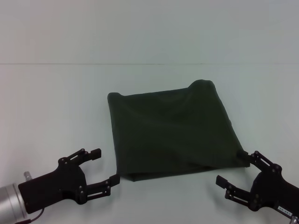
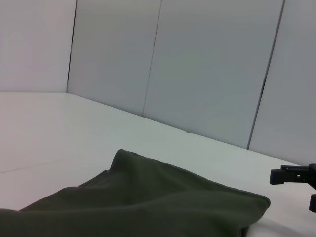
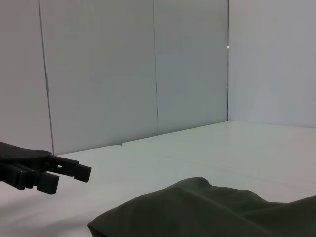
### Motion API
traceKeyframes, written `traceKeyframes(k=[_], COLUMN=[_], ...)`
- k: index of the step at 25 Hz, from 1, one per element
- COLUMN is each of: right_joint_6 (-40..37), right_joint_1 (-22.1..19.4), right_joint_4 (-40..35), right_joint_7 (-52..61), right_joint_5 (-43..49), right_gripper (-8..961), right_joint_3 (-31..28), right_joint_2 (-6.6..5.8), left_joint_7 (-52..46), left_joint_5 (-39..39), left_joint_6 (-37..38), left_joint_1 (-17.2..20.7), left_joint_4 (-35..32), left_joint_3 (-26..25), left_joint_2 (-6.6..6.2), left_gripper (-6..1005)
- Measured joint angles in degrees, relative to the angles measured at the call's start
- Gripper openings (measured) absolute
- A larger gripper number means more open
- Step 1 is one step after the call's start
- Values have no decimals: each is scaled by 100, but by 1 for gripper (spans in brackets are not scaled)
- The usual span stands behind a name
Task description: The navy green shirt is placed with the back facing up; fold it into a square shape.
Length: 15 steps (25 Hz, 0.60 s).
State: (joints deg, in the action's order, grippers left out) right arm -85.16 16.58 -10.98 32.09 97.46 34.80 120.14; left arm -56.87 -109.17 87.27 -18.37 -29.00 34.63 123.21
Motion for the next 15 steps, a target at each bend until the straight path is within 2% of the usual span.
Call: traceKeyframes(k=[15], right_joint_6=[0], right_joint_1=[13], right_joint_4=[9], right_joint_7=[26], right_joint_5=[0], right_gripper=[942], right_joint_3=[0], right_joint_2=[0], left_joint_7=[0], left_joint_5=[33], left_joint_6=[0], left_joint_1=[0], left_joint_4=[0], left_joint_3=[0], left_joint_2=[0], left_gripper=[909])
